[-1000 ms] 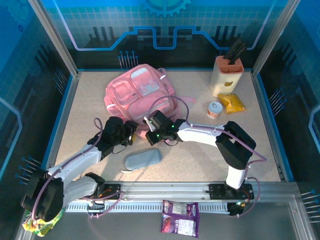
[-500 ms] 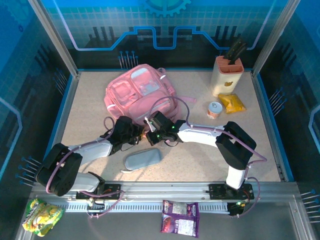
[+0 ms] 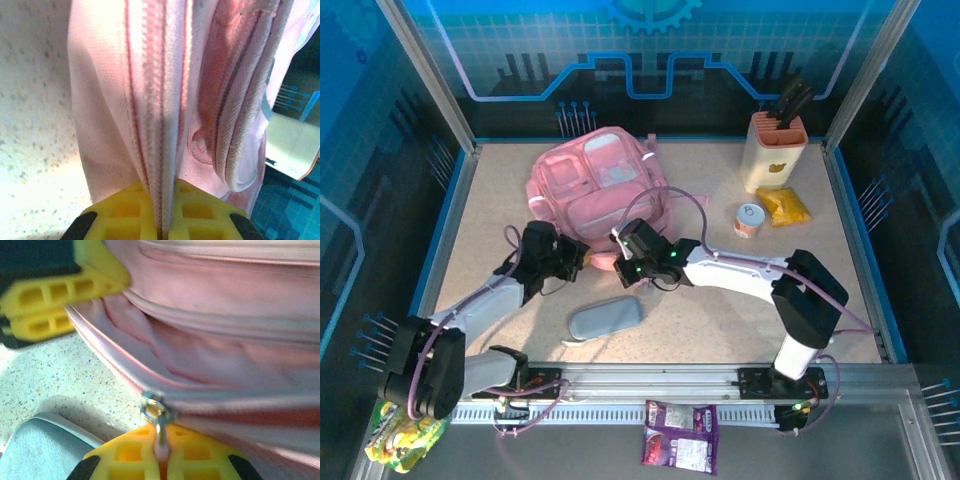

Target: Pack the student bag

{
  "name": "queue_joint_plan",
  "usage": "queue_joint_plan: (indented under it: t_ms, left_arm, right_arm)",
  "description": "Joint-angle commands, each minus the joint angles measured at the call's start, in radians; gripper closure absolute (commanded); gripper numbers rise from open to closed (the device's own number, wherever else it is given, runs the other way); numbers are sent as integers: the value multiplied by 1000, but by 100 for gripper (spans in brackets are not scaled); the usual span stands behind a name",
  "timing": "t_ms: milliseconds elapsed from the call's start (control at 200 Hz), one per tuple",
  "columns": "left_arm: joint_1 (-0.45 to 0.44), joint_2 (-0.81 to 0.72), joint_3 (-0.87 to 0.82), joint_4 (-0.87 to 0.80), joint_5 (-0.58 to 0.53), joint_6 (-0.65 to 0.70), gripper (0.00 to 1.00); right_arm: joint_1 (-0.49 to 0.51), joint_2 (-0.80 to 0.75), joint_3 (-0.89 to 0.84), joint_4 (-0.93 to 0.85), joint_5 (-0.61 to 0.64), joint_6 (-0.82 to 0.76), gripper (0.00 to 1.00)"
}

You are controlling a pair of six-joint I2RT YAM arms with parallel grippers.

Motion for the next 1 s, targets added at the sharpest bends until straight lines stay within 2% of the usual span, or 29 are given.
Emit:
queue_joint_plan:
  t_ms: [0,75,180,285,510,660,735,825,880,996]
  left_arm:
    - [107,-42,64,-42,-35,114,100]
    - [152,-69,75,-57,-20,143,100]
    - [208,-95,126,-161,-22,220,100]
    - [269,-119,141,-176,7,251,100]
    - [376,-88,246,-270,45,410,100]
    - [421,0,359,-368,36,530,100]
    - [442,41,364,-338,41,538,100]
    - [471,104,399,-322,79,549,100]
    - [471,140,433,-343,59,582,100]
    - [471,187,441,-336,48,623,98]
  right_arm:
    - [-77,-84,-26,-121,47,-7,100]
    - [-111,-108,-27,-131,36,-12,100]
    - [-157,-110,-18,-146,28,-31,100]
    - [-197,-98,-9,-154,-7,-39,100]
    - [-261,-68,5,-104,-92,-60,100]
    - [-203,-45,59,-118,-82,-115,100]
    - [-157,-30,92,-133,-92,-132,100]
    - [-91,-24,111,-98,-142,-131,100]
    - [-56,-10,125,-73,-158,-126,100]
    - [-46,44,149,3,-234,-81,100]
